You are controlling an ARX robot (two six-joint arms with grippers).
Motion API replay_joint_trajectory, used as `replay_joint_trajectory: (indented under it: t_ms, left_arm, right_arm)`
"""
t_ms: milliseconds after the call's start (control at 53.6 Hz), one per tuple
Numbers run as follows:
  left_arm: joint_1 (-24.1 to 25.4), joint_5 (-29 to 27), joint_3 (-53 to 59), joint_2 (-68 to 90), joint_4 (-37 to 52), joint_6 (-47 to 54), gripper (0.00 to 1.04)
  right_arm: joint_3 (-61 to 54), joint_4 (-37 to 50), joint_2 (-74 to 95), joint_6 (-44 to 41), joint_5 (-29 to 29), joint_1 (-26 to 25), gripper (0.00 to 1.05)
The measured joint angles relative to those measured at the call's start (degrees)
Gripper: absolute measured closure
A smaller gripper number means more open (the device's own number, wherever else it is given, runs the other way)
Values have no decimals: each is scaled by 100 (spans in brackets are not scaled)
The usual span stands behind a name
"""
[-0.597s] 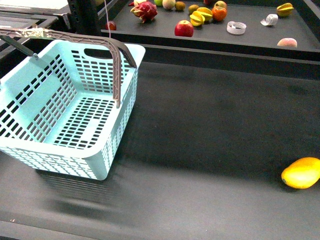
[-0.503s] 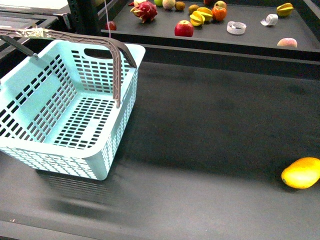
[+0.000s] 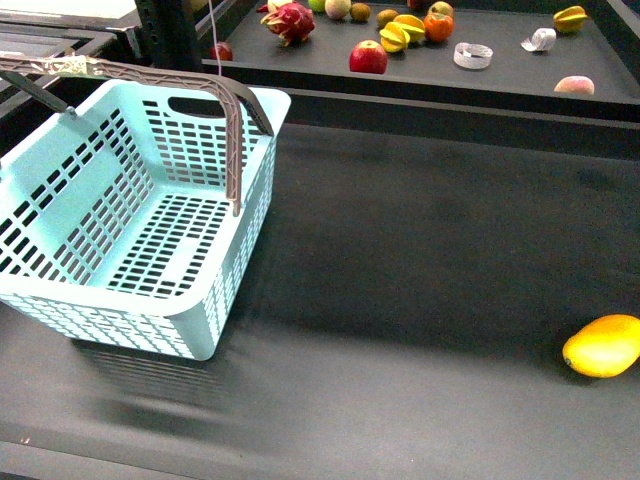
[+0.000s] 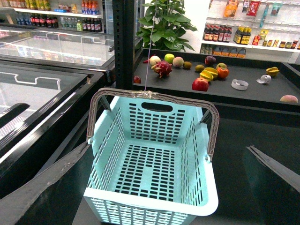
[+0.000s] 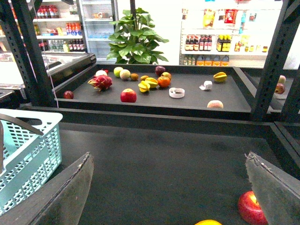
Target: Pick mango with right arm and hold basket with left
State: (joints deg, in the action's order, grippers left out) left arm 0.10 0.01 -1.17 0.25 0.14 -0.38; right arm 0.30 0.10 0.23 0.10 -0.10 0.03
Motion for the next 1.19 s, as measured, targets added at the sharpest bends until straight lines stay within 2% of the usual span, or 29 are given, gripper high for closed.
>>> replay_joint_trajectory:
  t_ms: [56,131,168,224,261,392,503,597,764,1193]
  left_arm:
    - [-35,-105,-2,15,2,-15,6]
    - [-774,-2127,-11,623,404,-678,6]
    - [-1115,-2948,-11,1108,710,-1003,6]
    - [-1405,-3692,-26,1915,1257,-1370,6]
    - [-1451,-3906,-79,2494,1646,-1591,6]
    - [-1399,-3646,-516,4747,3075,-2358,6]
    - [-1259,-3314,-946,6310,3926,-2734,6]
    - [-1154,-3032,-1423,7436,4291,-3018,6]
    - [-1040,-2776,-2601,8961,4111,-3679,6]
    - [-1071,-2177,-5073,10896,3482,-5053,6]
  right_arm:
    - [0,0,0,0,0,0,8]
    - [0,0,0,0,0,0,8]
    - [0,0,0,0,9,0,8]
    - [0,0,0,0,0,0,8]
    - [0,0,0,0,0,0,8]
    - [0,0,0,0,2,0,8]
    - [0,0,0,0,2,0,8]
    - [0,0,0,0,0,0,8]
    - [0,0,0,0,2,0,8]
    - [0,0,0,0,0,0,8]
